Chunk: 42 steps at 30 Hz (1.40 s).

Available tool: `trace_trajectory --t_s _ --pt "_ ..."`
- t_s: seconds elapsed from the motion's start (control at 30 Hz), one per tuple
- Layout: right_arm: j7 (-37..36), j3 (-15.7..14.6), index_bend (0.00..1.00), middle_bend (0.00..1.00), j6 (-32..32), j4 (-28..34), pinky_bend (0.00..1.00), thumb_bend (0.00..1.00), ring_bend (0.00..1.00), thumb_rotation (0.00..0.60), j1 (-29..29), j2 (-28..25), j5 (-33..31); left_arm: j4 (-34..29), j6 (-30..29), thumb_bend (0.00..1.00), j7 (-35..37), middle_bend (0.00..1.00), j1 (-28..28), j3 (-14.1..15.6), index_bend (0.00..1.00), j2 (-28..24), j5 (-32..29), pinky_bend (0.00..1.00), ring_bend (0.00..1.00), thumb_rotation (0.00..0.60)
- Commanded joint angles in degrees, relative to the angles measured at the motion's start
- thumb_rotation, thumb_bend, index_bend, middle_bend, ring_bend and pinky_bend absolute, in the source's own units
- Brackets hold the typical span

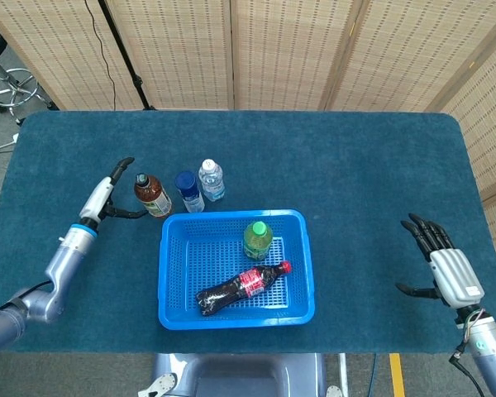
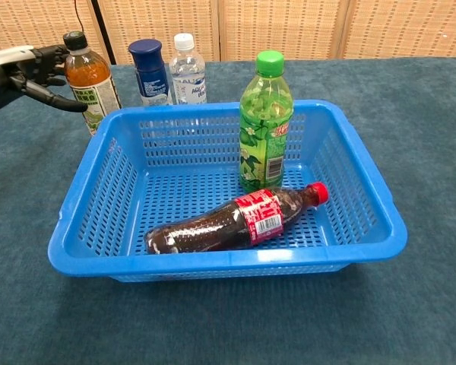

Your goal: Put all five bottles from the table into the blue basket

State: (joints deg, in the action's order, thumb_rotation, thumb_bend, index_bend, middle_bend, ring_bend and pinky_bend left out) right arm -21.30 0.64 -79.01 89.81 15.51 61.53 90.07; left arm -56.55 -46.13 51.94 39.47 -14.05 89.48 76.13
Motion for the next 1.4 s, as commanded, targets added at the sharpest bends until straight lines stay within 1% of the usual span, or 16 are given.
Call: trace_trajectory --t_s 0.03,0.07,0.13,0.2,0.27,0.3,0.4,0.5,0.6,0.7,0.93,1.07,1.17,1.23,1.3,1.4 --pt "-0.35 0.04 0.0 0.0 0.17 -0.15 0.0 0.0 0.0 0.6 -0.03 -0.09 0.09 3.65 2.08 0.08 1.54 0.0 2.34 -0.53 0.0 4.08 -0.8 0.01 0.0 0.6" --pt "-0.45 0.11 0.0 0.0 0.22 -0.23 0.0 0.0 0.0 0.6 -0.03 -0.09 0.07 4.71 2.02 0.11 1.46 0.0 2.58 -0.76 0.01 4.99 -1.08 0.03 0.0 0.6" --pt "-0.78 0.22 0.0 0.0 0.43 -0.4 0.0 0.0 0.0 0.6 -0.01 -0.06 -0.02 6.79 1.84 0.19 0.83 0.06 3.11 -1.5 0.14 6.82 -2.05 0.15 0.04 0.6" --pt "-1.16 0.21 0.0 0.0 0.82 -0.64 0.0 0.0 0.0 0.6 0.09 -0.01 0.09 8.27 1.32 0.31 0.45 0.23 3.53 -2.42 0.41 8.42 -3.0 0.32 0.19 0.6" --pt "-1.47 0.21 0.0 0.0 1.21 -0.82 0.0 0.0 0.0 0.6 0.22 0.07 0.2 9.49 0.44 0.4 -0.6 0.32 3.84 -2.95 0.57 9.65 -3.45 0.39 0.27 0.6" --pt "-1.51 0.25 0.0 0.0 1.28 -0.88 0.0 0.0 0.0 0.6 0.25 0.13 0.22 9.66 0.09 0.43 -0.8 0.35 3.9 -3.18 0.64 10.0 -3.62 0.41 0.3 0.6" --pt "-1.53 0.3 0.0 0.0 1.39 -0.89 0.0 0.0 0.0 0.6 0.26 0.26 0.4 9.69 -1.33 0.49 -1.37 0.44 3.78 -3.86 0.73 10.51 -4.03 0.46 0.37 0.6" --pt "-1.29 0.34 0.0 0.0 1.35 -0.8 0.0 0.0 0.0 0.6 0.18 0.29 0.54 8.77 -2.75 0.5 -1.67 0.49 3.22 -4.34 0.77 10.02 -4.26 0.48 0.41 0.6" --pt "-1.19 0.31 0.0 0.0 1.27 -0.62 0.0 0.0 0.0 0.6 0.07 0.28 0.72 6.79 -4.3 0.5 -0.41 0.49 2.29 -4.91 0.77 8.54 -4.18 0.48 0.41 0.6" --pt "-0.87 0.19 0.0 0.0 1.11 -0.27 0.0 0.0 0.0 0.6 -0.12 0.25 1.03 1.45 -8.18 0.5 3.06 0.49 -0.15 -5.07 0.77 3.95 -2.19 0.48 0.41 0.6" --pt "-0.11 0.21 0.0 0.0 1.47 0.21 0.0 0.0 0.0 0.6 -0.11 0.4 1.16 -12.42 -16.21 0.5 6.36 0.49 -5.22 -1.02 0.77 -9.96 7.17 0.48 0.42 0.6" --pt "0.08 0.24 0.0 0.0 1.61 0.41 0.0 0.0 0.0 0.6 -0.06 0.43 1.32 -21.65 -21.14 0.5 4.56 0.49 -7.26 2.08 0.77 -16.49 13.42 0.48 0.42 0.6" --pt "0.01 0.29 0.0 0.0 1.57 0.5 0.0 0.0 0.0 0.6 -0.08 0.4 1.42 -26.81 -22.92 0.49 1.93 0.49 -7.5 3.74 0.77 -17.98 16.34 0.48 0.42 0.6" --pt "-0.06 0.33 0.0 0.0 1.45 0.56 0.0 0.0 0.0 0.6 -0.12 0.37 1.48 -28.57 -23.22 0.48 0.56 0.5 -7.3 4.18 0.77 -17.92 16.99 0.48 0.42 0.6" --pt "-0.22 0.38 0.0 0.0 1.2 0.67 0.0 0.0 0.0 0.6 -0.2 0.28 1.61 -30.38 -23.05 0.46 -1.9 0.49 -6.52 4.59 0.77 -16.65 17.76 0.48 0.42 0.6" --pt "-0.72 0.46 0.0 0.0 0.94 0.73 0.0 0.0 0.0 0.6 -0.28 0.08 1.72 -31.5 -21.47 0.45 -5.26 0.49 -5.41 4.67 0.77 -14.18 16.57 0.48 0.42 0.6"
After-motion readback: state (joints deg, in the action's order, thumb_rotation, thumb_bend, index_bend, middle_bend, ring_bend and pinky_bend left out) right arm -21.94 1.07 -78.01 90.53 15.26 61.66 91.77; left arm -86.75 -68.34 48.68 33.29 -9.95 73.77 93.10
